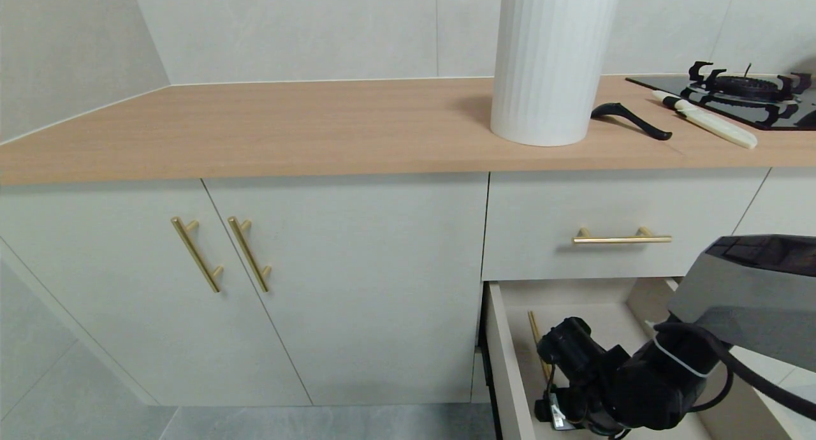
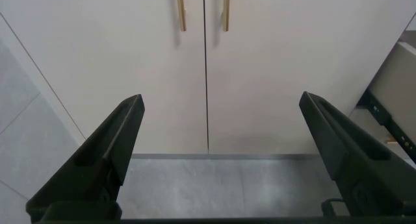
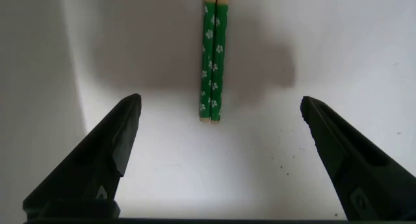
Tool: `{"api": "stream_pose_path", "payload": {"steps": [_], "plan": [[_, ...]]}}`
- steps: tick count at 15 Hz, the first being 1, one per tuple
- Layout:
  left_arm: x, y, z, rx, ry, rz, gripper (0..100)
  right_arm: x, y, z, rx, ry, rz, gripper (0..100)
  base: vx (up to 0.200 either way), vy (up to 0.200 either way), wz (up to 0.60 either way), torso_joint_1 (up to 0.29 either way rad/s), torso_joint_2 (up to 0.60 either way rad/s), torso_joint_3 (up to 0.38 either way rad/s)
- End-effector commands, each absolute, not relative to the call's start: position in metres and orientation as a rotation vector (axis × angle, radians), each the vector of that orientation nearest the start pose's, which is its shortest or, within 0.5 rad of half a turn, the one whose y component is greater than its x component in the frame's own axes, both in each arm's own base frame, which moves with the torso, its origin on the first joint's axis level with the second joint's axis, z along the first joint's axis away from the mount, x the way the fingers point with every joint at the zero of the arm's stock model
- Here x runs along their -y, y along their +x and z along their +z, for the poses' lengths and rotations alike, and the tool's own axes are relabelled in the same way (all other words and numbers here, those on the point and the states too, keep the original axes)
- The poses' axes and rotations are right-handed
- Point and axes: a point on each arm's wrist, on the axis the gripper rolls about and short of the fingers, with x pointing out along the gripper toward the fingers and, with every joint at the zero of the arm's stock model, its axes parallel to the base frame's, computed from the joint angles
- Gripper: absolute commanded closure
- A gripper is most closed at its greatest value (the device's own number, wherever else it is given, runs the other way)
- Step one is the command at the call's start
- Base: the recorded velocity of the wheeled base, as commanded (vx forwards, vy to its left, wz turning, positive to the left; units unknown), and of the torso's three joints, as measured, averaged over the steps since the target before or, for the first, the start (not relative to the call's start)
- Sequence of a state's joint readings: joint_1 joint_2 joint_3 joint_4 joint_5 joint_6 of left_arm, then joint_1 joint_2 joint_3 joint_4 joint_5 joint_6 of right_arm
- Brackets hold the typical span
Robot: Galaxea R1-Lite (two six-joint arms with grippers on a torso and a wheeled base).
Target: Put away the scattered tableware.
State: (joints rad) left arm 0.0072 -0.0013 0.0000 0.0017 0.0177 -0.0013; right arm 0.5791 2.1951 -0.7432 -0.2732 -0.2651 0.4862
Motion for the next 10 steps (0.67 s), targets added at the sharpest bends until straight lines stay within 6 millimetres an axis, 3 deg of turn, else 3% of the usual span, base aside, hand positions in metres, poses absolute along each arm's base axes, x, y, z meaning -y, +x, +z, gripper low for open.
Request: {"api": "stream_pose_path", "payload": {"steps": [1,4,5,6,7,9,10], "plan": [[0.0,-0.023,0.075,-0.002,-0.002,0.026,0,-0.155,0.254,0.05,-0.955,0.017,0.06,0,0.0,0.0,0.0,0.0,0.0,0.0],[0.0,-0.023,0.075,-0.002,-0.002,0.026,0,-0.122,0.241,0.117,-0.864,0.033,0.054,0,0.0,0.0,0.0,0.0,0.0,0.0],[0.0,-0.023,0.075,-0.002,-0.002,0.026,0,-0.116,0.237,0.129,-0.846,0.035,0.052,0,0.0,0.0,0.0,0.0,0.0,0.0],[0.0,-0.023,0.075,-0.002,-0.002,0.026,0,-0.093,0.223,0.164,-0.805,0.031,0.047,0,0.0,0.0,0.0,0.0,0.0,0.0],[0.0,-0.023,0.075,-0.002,-0.002,0.026,0,-0.078,0.211,0.183,-0.784,0.022,0.053,0,0.0,0.0,0.0,0.0,0.0,0.0],[0.0,-0.023,0.075,-0.002,-0.002,0.026,0,-0.052,0.183,0.21,-0.709,-0.036,0.09,0,0.0,0.0,0.0,0.0,0.0,0.0],[0.0,-0.023,0.075,-0.002,-0.002,0.026,0,-0.049,0.179,0.213,-0.691,-0.044,0.096,0,0.0,0.0,0.0,0.0,0.0,0.0]]}}
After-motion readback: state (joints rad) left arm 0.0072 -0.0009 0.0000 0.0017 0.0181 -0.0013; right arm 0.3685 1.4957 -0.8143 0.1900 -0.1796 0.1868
